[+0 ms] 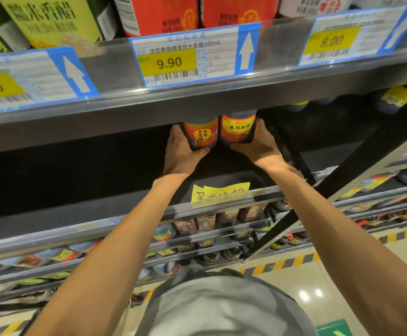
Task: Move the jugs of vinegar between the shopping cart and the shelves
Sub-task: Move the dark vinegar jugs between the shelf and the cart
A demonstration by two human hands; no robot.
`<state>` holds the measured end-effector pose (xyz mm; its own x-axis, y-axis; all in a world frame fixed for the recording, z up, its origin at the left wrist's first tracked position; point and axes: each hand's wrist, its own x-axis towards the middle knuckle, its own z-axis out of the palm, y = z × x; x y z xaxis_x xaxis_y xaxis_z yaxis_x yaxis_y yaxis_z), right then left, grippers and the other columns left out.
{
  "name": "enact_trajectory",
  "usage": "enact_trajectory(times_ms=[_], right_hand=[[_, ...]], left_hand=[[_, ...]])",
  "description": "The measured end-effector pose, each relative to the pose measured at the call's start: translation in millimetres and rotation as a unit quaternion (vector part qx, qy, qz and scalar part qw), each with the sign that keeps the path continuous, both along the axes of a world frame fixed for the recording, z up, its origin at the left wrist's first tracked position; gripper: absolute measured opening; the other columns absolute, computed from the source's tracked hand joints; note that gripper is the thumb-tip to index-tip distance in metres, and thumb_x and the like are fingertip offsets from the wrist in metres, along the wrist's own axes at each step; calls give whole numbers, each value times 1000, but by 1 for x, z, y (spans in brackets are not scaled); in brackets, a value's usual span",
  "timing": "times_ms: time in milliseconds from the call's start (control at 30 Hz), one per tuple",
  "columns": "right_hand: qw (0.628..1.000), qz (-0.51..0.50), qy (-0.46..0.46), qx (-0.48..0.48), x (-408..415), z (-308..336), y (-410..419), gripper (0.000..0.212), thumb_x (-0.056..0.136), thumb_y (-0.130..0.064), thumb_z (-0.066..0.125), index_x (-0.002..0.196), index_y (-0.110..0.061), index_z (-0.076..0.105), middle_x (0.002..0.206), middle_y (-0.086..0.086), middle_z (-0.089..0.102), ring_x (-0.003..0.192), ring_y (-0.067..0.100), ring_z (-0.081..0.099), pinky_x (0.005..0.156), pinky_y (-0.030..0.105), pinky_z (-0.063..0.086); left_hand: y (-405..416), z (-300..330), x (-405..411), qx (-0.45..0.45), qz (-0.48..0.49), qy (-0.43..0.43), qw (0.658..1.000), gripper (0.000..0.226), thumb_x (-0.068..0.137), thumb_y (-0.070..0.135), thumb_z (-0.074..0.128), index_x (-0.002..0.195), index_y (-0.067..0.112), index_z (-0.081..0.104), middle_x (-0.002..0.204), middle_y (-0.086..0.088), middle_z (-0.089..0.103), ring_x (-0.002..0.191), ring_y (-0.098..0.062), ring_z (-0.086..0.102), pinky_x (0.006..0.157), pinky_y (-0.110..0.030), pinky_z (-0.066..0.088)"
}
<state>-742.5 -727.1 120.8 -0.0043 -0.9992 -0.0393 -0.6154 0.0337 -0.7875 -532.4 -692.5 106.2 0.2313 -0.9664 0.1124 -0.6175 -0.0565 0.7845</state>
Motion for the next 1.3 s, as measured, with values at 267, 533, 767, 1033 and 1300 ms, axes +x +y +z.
enact_trajectory(times_ms=[267, 533, 767, 1033, 1300], right_hand=[[1000, 10, 17, -24, 6, -1, -29, 86, 75, -32, 87, 146, -12, 42, 142, 9, 58, 134, 33, 51, 114, 50, 41], [999, 26, 22, -38, 5, -10, -39, 88, 79, -35, 84, 151, -14, 38, 148, 8, 54, 140, 33, 44, 119, 50, 33], [999, 0, 11, -47, 7, -14, -41, 92, 70, -47, 87, 144, -13, 42, 141, 9, 54, 133, 31, 48, 114, 50, 40], [999, 21, 1, -40, 3, -23, -48, 93, 70, -50, 84, 146, -18, 39, 144, 6, 53, 135, 32, 45, 114, 52, 40], [998, 13, -4, -55, 3, -29, -50, 85, 77, -42, 84, 146, -18, 40, 142, 6, 54, 134, 31, 43, 109, 39, 35]], left_hand=[[-30, 4, -1, -8, 24, -6, 1000, 88, 73, 27, 90, 144, 16, 38, 147, -7, 48, 139, -29, 42, 117, -48, 38], [-38, -5, 5, 13, 18, 4, 1000, 87, 77, 32, 87, 146, 16, 38, 149, -7, 46, 143, -32, 34, 119, -50, 32], [-35, -12, -1, 2, 42, 29, 999, 87, 75, 39, 88, 144, 16, 41, 145, -7, 50, 138, -30, 37, 113, -44, 37], [-35, -17, -7, -14, 62, 0, 998, 80, 77, 41, 86, 140, 13, 44, 141, -7, 53, 132, -28, 43, 109, -41, 40], [-36, -18, -8, -14, 64, 9, 998, 82, 77, 40, 86, 141, 15, 43, 141, -6, 53, 132, -27, 42, 109, -39, 38]])
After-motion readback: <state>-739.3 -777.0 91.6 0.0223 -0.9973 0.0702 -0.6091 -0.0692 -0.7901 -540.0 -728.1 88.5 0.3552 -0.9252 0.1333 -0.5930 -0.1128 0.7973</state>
